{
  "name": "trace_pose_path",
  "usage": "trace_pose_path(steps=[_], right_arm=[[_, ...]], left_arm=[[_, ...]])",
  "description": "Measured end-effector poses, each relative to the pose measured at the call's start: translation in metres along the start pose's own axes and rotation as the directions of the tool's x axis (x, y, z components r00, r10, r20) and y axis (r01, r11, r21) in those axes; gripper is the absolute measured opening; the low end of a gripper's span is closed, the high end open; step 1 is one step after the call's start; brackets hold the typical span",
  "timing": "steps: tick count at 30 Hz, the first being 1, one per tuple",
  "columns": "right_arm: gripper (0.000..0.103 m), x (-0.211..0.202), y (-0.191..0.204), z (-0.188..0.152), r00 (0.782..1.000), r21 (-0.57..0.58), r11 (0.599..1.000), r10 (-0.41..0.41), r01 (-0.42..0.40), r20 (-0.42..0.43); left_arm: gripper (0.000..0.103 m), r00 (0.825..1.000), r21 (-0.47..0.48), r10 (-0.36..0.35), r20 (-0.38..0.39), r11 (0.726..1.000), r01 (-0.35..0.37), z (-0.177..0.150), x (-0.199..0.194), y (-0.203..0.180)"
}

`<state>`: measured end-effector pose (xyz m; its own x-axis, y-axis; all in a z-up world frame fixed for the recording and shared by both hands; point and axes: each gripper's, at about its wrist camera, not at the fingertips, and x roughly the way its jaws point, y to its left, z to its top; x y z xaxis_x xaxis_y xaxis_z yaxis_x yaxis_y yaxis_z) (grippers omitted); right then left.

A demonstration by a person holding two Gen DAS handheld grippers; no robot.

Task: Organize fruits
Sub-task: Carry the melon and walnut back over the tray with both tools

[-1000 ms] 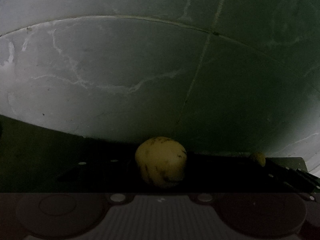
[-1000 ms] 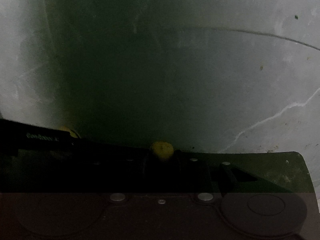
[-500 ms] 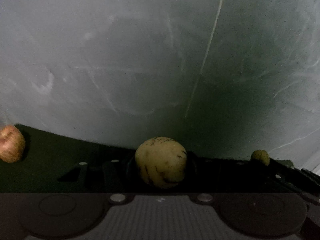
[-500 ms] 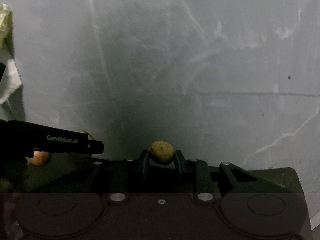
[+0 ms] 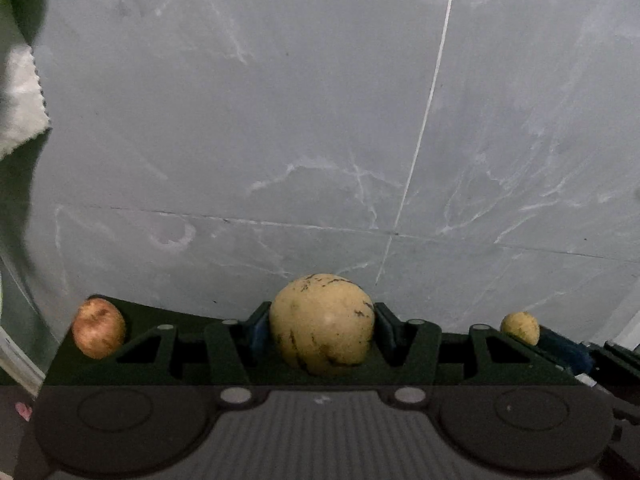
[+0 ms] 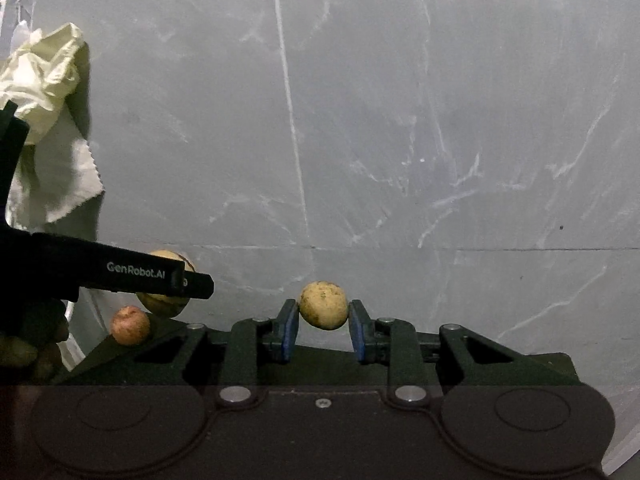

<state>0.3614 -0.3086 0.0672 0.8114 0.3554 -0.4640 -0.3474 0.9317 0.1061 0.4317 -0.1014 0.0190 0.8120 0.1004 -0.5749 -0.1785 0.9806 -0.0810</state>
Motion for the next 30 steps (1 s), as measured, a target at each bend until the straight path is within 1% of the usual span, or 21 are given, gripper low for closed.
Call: trace_pose_path(steps=[7,14,18,23,30], right_arm=[[0.029,-0.036,0.029,-0.013,0.999,0.008,0.999,-0.036,0.036,0.011],[0.029,-0.069,0.055,-0.028,0.996,0.014,0.997,-0.08,0.08,-0.025],[0.029,-0.083,0.065,-0.039,0.995,0.036,0.995,-0.092,0.093,-0.043],[0.029,-0.097,0.071,-0.051,0.993,0.055,0.993,-0.101,0.104,-0.056],[0.029,-0.112,0.075,-0.064,0.992,0.06,0.991,-0.114,0.117,-0.062]], left_arm=[[0.057,0.999,0.036,-0.039,0.014,0.999,0.038,-0.009,-0.035,0.018],[0.057,0.997,0.06,-0.078,0.017,0.995,0.077,-0.027,-0.068,0.031],[0.057,0.995,0.069,-0.098,0.01,0.993,0.097,-0.038,-0.083,0.038],[0.057,0.992,0.082,-0.128,-0.019,0.988,0.129,-0.054,-0.099,0.043],[0.057,0.985,0.104,-0.156,-0.067,0.981,0.162,-0.077,-0.112,0.048]])
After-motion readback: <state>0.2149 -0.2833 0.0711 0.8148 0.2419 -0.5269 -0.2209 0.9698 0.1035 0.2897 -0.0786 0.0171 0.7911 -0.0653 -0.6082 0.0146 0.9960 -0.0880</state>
